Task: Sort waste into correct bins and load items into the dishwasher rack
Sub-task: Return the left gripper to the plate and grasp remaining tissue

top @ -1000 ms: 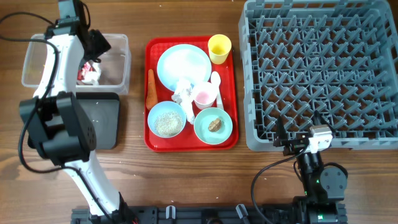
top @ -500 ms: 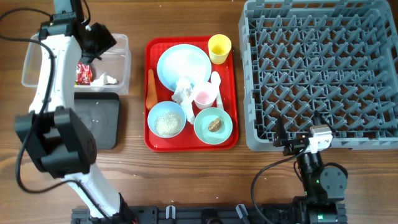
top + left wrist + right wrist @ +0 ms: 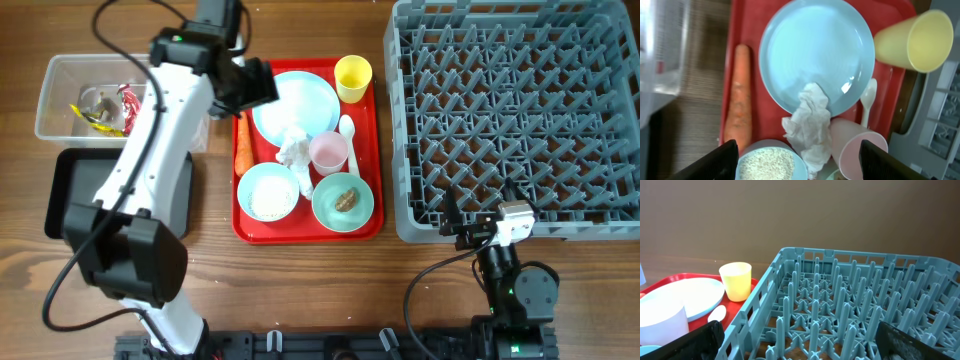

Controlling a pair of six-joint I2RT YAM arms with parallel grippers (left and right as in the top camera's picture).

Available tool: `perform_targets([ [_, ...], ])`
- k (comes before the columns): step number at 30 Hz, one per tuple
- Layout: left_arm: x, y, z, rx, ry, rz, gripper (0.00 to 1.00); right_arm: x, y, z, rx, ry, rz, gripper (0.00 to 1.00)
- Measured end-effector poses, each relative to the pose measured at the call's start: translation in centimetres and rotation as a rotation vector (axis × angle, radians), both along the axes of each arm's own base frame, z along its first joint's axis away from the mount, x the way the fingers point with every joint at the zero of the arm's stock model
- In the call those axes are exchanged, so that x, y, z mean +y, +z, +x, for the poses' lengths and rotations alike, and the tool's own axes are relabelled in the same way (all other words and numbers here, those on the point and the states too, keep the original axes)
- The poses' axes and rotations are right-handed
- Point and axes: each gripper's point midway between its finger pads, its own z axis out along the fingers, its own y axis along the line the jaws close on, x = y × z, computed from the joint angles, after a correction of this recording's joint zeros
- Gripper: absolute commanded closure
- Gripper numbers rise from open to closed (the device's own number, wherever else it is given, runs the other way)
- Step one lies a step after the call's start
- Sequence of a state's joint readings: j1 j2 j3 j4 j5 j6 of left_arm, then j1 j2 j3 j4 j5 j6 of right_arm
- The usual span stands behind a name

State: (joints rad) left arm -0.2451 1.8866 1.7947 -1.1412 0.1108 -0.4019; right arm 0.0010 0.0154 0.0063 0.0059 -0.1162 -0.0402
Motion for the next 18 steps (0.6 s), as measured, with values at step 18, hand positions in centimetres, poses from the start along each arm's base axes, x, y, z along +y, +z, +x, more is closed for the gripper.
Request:
perform_targets([
  [18, -5.0, -7.5, 0.4, 0.115, -0.083, 0.029, 0.23, 0.0, 0.0, 0.0, 0.000, 0.000, 0.000, 0.00],
])
